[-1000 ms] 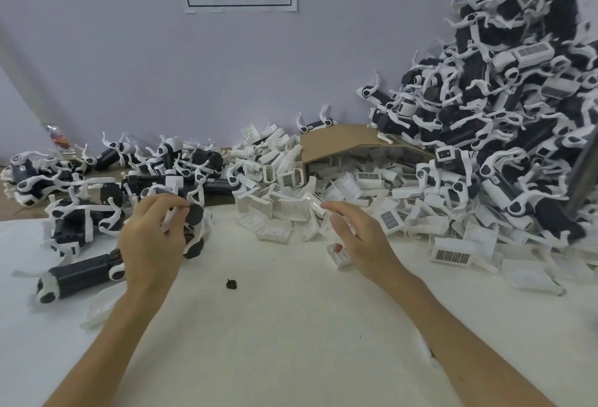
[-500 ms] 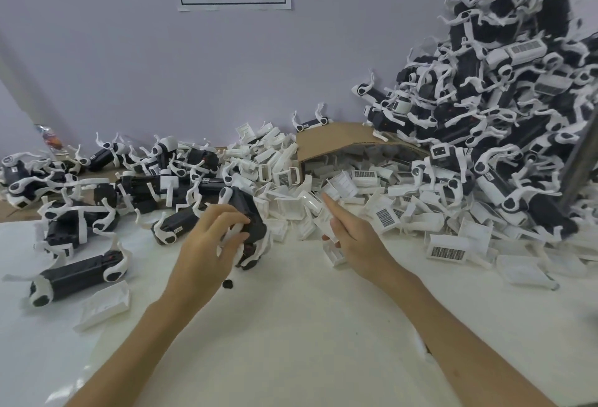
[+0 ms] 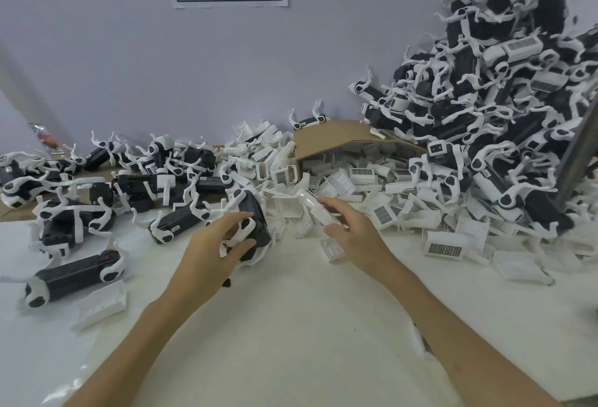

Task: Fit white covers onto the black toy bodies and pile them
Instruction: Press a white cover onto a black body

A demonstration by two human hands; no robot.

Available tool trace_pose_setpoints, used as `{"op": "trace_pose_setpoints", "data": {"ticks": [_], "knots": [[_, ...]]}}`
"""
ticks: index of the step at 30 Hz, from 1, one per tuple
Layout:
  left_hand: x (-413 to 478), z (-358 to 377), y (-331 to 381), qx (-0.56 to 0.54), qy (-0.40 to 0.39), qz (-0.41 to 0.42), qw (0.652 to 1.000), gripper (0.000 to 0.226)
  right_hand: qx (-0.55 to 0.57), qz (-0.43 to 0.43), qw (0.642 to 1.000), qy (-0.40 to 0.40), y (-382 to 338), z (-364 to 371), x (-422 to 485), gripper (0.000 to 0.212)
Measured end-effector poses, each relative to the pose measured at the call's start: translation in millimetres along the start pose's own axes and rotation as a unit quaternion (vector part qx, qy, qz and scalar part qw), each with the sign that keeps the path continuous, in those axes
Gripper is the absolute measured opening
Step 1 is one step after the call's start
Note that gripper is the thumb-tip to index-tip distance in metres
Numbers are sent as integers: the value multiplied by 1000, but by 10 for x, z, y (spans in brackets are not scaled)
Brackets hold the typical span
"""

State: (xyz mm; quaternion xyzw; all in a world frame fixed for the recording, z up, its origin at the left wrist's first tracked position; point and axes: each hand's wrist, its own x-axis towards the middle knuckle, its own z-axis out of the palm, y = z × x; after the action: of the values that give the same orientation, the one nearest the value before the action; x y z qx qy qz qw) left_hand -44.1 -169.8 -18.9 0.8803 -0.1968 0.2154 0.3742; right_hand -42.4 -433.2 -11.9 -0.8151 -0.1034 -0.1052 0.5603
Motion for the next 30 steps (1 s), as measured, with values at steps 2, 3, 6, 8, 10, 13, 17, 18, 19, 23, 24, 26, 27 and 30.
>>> {"op": "trace_pose_setpoints", "data": {"ticks": [2, 3, 6, 8, 10, 13, 17, 18, 19, 23, 24, 26, 27, 30], "knots": [[-15, -12, -13, 17, 3, 16, 1000, 39, 47, 11, 999, -6, -18, 8, 5, 42], [-24, -17, -14, 32, 5, 31, 999, 39, 74, 19, 997, -11, -28, 11, 5, 41], [-55, 1, 9, 80, 17, 116, 990, 42, 124, 35, 992, -19, -61, 22, -3, 41], [-71, 43, 27, 99, 25, 177, 979, 42, 132, 43, 990, -16, -73, 28, -1, 41], [-89, 112, 65, 109, 30, 220, 969, 40, 140, 44, 989, -9, -86, 37, -9, 39], [-130, 229, 157, 128, 28, 280, 951, 33, 139, 28, 990, -20, -98, 62, -36, 34], [-177, 307, 216, 160, 17, 307, 938, 21, 154, -3, 986, -55, -115, 97, -69, 28], [-178, 306, 214, 164, 16, 305, 938, 21, 157, -6, 986, -60, -123, 100, -74, 27], [-176, 303, 215, 168, 16, 303, 938, 21, 158, -8, 985, -62, -130, 105, -75, 26], [-181, 307, 225, 184, 23, 307, 933, 20, 147, -2, 988, -51, -127, 110, -74, 25], [-183, 310, 229, 187, 24, 310, 932, 20, 142, 0, 989, -46, -119, 109, -73, 26], [-179, 313, 234, 190, 25, 313, 930, 21, 134, 1, 990, -40, -106, 106, -72, 28], [-176, 312, 236, 191, 25, 314, 930, 20, 135, 2, 990, -37, -101, 107, -70, 28], [-167, 305, 234, 190, 22, 315, 929, 20, 142, 0, 989, -30, -110, 106, -77, 28]]}}
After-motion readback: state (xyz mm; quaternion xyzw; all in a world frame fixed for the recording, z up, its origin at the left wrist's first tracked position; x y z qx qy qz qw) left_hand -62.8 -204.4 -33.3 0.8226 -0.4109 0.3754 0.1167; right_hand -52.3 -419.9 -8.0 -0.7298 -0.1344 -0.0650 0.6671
